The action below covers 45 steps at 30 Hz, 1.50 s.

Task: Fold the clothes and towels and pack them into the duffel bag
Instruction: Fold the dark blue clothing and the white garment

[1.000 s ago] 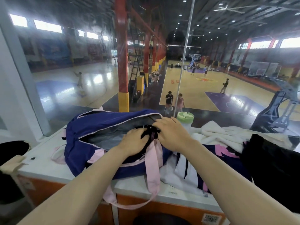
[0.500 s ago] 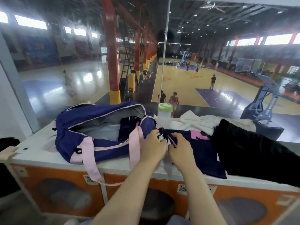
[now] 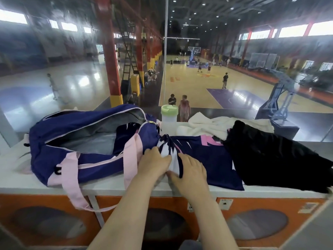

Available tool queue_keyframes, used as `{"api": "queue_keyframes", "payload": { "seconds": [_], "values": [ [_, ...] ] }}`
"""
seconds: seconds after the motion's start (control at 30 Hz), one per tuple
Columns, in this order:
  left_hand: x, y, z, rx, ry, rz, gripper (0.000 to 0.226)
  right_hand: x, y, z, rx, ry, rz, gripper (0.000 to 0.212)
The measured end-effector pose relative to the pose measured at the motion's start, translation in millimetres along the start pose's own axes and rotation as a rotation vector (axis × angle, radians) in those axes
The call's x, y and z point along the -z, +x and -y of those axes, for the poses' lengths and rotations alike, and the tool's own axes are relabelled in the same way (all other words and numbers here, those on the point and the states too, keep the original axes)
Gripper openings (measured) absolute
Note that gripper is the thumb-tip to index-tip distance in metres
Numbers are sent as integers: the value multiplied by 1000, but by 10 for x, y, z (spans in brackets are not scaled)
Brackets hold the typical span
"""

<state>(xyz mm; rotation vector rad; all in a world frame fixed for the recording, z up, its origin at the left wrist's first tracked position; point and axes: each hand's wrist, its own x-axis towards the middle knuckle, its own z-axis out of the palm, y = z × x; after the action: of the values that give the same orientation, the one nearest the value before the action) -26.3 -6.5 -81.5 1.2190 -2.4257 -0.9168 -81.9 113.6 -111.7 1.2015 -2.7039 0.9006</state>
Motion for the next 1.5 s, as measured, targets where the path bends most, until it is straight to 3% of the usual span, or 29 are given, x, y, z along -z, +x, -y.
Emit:
{"api": "queue_keyframes", "payload": {
  "seconds": [0.2, 0.37, 0.5, 0.6, 0.73, 0.83, 0.9, 0.97, 1.03, 1.07, 1.1, 1.2, 1.27, 1.37, 1.5],
  "values": [
    [81, 14, 44, -53, -159, 48, 48, 57, 53, 43, -6, -113, -9, 53],
    [118, -46, 35, -73, -355, 33, 28, 72, 85, 73, 1, -187, 96, 65],
    [144, -64, -7, -20, -483, 48, 26, 44, 118, 72, 12, -202, 30, 46],
    [149, -65, -28, -45, -516, 7, 29, 23, 153, 32, -58, -18, -93, 26],
    [131, -80, -60, -63, -572, -77, 27, 94, 169, 3, -266, 581, -234, 40],
    [41, -71, -101, -60, -689, 1, 26, 151, 167, 12, -342, 788, -298, 42],
    [-50, -112, -158, -92, -754, 112, 22, 148, 154, -10, -295, 808, -274, 39],
    [-153, -172, -222, -115, -864, 250, 42, 128, 119, -31, -202, 754, -206, 33],
    [-298, -172, -253, -92, -947, 329, 90, 113, 90, -49, -158, 714, -122, 27],
    [-343, -173, -272, -76, -965, 332, 99, 125, 82, -54, -157, 708, -94, 26],
    [-381, -169, -286, -71, -981, 304, 95, 139, 79, -65, -152, 708, -65, 24],
    [-407, -155, -344, 20, -1025, 135, 48, 200, 69, -133, -80, 696, 55, 19],
    [-384, -149, -387, 126, -1097, 100, 29, 243, 64, -161, -52, 680, 76, 28],
    [-346, -134, -383, 309, -1276, 65, 41, 273, 49, -195, -109, 638, -40, 38],
    [-244, -163, -406, 335, -1493, 73, 23, 255, 34, -325, -167, 308, -157, 41]
  ]
}}
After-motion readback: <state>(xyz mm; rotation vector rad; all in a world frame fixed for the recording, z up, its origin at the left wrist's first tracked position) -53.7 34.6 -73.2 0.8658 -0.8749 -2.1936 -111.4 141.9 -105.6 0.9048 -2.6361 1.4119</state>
